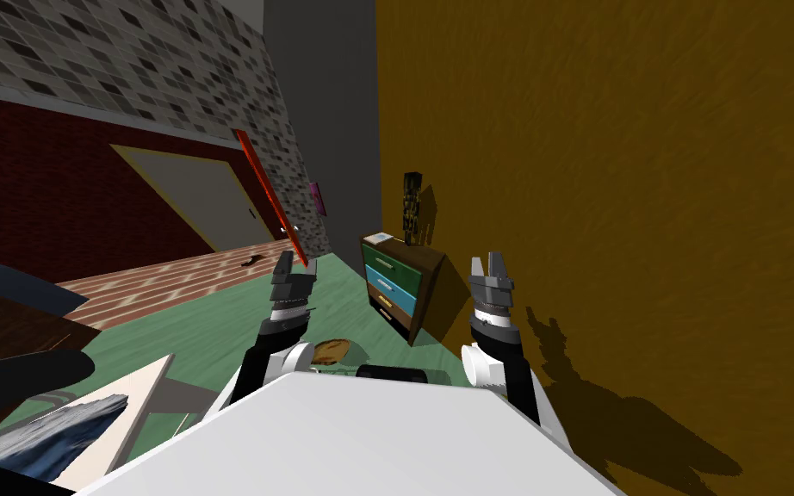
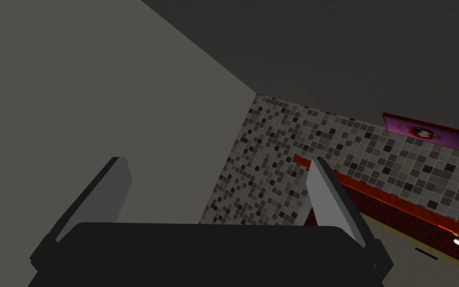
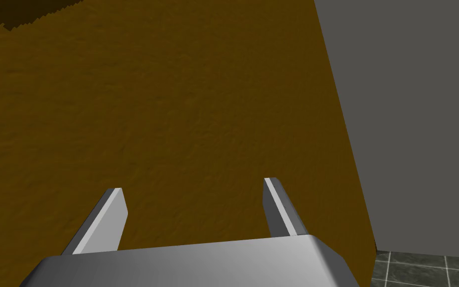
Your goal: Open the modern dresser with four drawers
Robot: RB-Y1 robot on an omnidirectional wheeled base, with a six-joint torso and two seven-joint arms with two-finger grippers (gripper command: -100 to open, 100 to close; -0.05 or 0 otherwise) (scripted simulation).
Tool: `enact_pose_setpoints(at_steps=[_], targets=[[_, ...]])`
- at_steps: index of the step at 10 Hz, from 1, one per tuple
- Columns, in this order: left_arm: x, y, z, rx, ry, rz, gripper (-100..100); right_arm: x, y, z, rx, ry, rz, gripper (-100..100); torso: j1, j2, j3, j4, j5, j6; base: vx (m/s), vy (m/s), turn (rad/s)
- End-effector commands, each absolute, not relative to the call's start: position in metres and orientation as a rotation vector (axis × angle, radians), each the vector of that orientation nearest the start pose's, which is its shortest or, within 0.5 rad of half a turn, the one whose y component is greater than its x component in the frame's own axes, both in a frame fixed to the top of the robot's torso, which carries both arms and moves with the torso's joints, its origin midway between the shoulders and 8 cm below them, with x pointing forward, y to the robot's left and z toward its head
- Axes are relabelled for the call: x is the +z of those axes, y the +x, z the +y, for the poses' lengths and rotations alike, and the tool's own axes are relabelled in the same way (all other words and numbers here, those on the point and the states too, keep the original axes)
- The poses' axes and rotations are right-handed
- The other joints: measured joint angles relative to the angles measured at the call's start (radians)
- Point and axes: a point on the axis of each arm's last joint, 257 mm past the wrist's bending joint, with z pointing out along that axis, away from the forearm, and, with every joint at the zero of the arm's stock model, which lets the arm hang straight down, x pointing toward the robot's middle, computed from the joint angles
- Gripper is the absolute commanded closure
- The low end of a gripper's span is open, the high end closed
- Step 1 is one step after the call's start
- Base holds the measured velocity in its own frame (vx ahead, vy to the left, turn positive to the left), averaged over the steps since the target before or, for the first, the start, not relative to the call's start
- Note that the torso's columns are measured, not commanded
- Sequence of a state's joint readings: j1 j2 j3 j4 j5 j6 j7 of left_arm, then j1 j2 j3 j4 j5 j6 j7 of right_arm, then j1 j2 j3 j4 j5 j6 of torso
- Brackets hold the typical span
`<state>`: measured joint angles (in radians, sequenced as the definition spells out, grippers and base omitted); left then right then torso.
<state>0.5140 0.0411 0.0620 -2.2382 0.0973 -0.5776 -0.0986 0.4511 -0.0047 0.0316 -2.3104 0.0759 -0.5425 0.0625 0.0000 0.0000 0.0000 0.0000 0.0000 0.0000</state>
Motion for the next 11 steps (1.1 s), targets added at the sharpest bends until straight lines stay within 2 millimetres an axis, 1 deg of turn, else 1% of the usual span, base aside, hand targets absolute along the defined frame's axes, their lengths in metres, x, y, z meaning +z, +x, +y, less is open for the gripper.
enact_pose_setpoints(at_steps=[1, 3, 9, 10, 11], targets=[[0.0186, 0.3319, 0.3098, -1.207, -0.626, 0.588, 0, 0.0600, 0.3347, -0.2503, 1.269, 0.494, 0.590, 0, 0.000, 0.040, -0.082, 0.041, 0.000, 0.000, 0.000, 0.000, 0.000], [0.0186, 0.3318, 0.3098, -1.207, -0.626, 0.588, 0, 0.0601, 0.3347, -0.2503, 1.269, 0.494, 0.590, 0, 0.000, 0.175, -0.351, 0.176, 0.000, 0.000, 0.000, 0.000, 0.000], [0.0187, 0.3318, 0.3098, -1.207, -0.625, 0.588, 0, 0.0602, 0.3347, -0.2503, 1.269, 0.494, 0.589, 0, 0.000, 0.618, -1.234, 0.617, 0.000, 0.000, 0.000, 0.000, 0.000], [0.0175, 0.3359, 0.3066, -1.212, -0.613, 0.631, -100, 0.0602, 0.3347, -0.2503, 1.269, 0.494, 0.589, 0, 0.000, 0.691, -1.382, 0.691, 0.000, 0.000, 0.019, -0.005, -0.092], [0.0166, 0.3381, 0.3054, -1.215, -0.613, 0.651, -100, 0.0600, 0.3348, -0.2503, 1.269, 0.494, 0.590, 0, 0.000, 0.725, -1.451, 0.724, 0.000, 0.000, 0.025, -0.002, -0.116]])
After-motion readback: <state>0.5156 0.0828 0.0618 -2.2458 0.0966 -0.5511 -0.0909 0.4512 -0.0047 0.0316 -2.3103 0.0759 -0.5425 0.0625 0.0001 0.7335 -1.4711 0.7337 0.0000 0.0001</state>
